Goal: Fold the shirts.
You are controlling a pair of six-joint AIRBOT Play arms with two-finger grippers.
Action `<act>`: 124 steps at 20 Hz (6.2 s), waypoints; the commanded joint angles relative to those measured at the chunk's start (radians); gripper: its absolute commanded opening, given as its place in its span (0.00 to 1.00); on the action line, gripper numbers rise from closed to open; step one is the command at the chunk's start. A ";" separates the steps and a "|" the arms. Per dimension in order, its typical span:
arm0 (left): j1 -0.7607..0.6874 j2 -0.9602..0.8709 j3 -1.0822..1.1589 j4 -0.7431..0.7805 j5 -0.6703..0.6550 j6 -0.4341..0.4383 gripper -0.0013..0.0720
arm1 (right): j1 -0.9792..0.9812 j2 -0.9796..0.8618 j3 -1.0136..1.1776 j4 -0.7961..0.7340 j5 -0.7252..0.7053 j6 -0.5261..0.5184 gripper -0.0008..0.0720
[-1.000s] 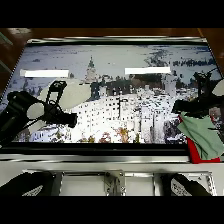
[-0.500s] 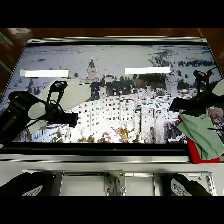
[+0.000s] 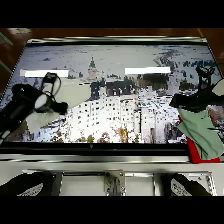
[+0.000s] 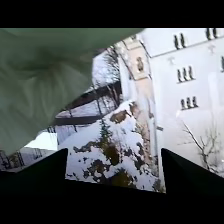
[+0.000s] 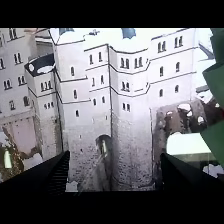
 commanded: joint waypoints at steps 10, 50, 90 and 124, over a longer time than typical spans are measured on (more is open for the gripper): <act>0.660 -0.463 0.139 -0.641 0.405 0.131 1.00 | 0.001 -0.055 -0.004 0.035 -0.097 -0.003 0.97; -0.071 -0.161 -0.050 -0.789 0.116 0.228 0.95 | 0.000 0.000 -0.331 0.353 -0.173 -0.155 0.96; -0.130 0.135 -0.251 -0.697 0.497 0.166 0.09 | 0.111 -0.288 -0.217 0.724 -0.243 -0.330 0.09; -0.076 0.142 -0.509 -0.751 0.915 -0.057 0.56 | 0.126 0.188 -0.483 0.634 -0.550 -0.084 0.09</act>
